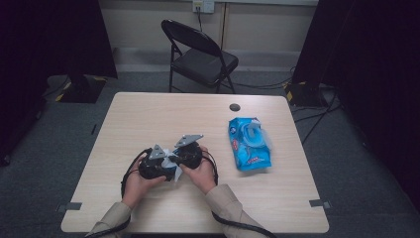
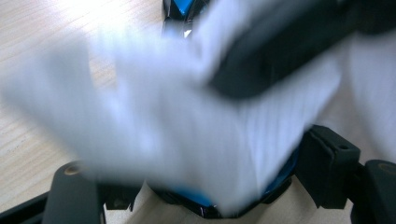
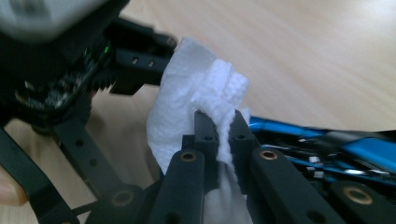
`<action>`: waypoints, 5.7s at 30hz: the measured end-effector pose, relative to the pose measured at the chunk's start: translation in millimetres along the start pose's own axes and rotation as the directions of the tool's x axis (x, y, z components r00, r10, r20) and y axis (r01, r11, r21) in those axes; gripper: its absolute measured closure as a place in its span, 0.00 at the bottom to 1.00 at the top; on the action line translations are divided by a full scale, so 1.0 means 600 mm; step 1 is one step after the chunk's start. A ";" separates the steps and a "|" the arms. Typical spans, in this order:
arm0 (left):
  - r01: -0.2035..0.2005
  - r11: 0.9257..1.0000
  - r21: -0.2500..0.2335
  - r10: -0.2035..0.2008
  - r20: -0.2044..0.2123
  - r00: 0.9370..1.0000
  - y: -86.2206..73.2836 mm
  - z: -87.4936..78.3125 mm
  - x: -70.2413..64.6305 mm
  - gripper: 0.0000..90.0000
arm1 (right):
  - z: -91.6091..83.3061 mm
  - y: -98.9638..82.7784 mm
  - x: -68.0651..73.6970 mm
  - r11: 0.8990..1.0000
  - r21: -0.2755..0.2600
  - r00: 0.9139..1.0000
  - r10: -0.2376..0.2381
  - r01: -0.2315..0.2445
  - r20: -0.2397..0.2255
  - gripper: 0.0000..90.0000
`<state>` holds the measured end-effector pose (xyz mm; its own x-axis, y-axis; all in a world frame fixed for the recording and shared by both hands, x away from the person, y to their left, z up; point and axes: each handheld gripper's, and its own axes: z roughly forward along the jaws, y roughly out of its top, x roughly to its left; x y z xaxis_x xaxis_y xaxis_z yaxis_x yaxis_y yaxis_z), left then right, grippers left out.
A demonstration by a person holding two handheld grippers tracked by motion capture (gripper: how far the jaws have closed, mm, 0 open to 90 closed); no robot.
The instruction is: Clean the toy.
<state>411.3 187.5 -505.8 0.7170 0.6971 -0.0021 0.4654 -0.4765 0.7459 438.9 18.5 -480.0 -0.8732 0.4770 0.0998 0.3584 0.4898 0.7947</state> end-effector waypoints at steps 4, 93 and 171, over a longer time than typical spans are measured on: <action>0.003 1.000 -0.002 -0.003 0.000 1.000 0.000 0.000 0.000 0.29 | 0.012 -0.008 0.008 1.000 0.003 1.000 -0.009 0.009 -0.027 0.96; 0.006 1.000 -0.001 -0.006 0.006 1.000 0.000 0.001 -0.001 0.29 | -0.061 -0.028 -0.137 0.978 -0.092 0.951 0.203 -0.187 0.234 0.96; 0.000 1.000 0.000 0.000 -0.004 1.000 0.000 0.000 -0.001 0.29 | 0.014 0.006 -0.088 0.992 -0.055 0.985 0.119 -0.113 0.127 0.96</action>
<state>411.0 187.3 -505.9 0.7150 0.6991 0.0002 0.4656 -0.4763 0.7459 488.9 1.2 -487.1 -0.7753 0.6207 0.1171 0.4363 0.3922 0.8098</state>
